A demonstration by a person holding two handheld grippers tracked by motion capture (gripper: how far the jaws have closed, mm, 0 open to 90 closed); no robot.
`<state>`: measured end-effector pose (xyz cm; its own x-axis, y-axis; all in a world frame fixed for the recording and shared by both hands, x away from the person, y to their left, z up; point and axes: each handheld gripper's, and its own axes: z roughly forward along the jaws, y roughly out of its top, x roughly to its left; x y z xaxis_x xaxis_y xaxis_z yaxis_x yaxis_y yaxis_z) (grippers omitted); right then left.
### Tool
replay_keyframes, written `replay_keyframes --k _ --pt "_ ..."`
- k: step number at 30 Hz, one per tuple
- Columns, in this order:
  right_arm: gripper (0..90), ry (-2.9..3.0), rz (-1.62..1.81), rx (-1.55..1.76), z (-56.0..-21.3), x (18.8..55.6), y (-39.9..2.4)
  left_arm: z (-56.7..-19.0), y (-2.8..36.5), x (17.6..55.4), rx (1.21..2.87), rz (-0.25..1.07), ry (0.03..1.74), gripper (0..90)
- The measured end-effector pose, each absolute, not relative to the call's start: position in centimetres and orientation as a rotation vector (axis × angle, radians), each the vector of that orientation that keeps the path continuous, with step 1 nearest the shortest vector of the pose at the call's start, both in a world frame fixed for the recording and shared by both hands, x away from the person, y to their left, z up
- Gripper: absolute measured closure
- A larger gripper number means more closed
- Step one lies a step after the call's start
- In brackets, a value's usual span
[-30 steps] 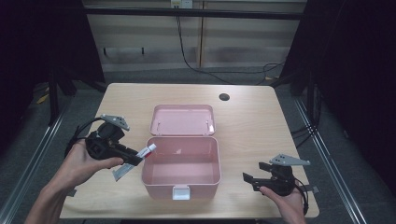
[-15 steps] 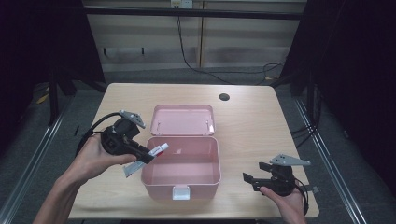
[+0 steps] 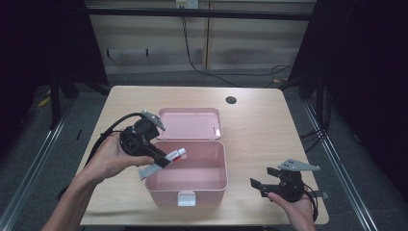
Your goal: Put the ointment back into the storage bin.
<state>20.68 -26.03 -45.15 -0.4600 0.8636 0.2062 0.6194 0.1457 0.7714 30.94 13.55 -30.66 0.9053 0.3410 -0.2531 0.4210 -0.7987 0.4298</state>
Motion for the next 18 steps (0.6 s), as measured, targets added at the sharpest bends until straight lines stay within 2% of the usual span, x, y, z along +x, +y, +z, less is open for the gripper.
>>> replay_keyframes --k 10,18 --pt "17.6 2.143 1.215 1.438 -45.2 20.7 -26.0 -30.9 11.2 31.2 2.602 -0.245 0.467 71.6" --pt "17.7 2.146 1.215 1.439 -45.2 20.7 -26.0 -32.2 10.0 31.8 2.614 -0.244 0.471 71.5"
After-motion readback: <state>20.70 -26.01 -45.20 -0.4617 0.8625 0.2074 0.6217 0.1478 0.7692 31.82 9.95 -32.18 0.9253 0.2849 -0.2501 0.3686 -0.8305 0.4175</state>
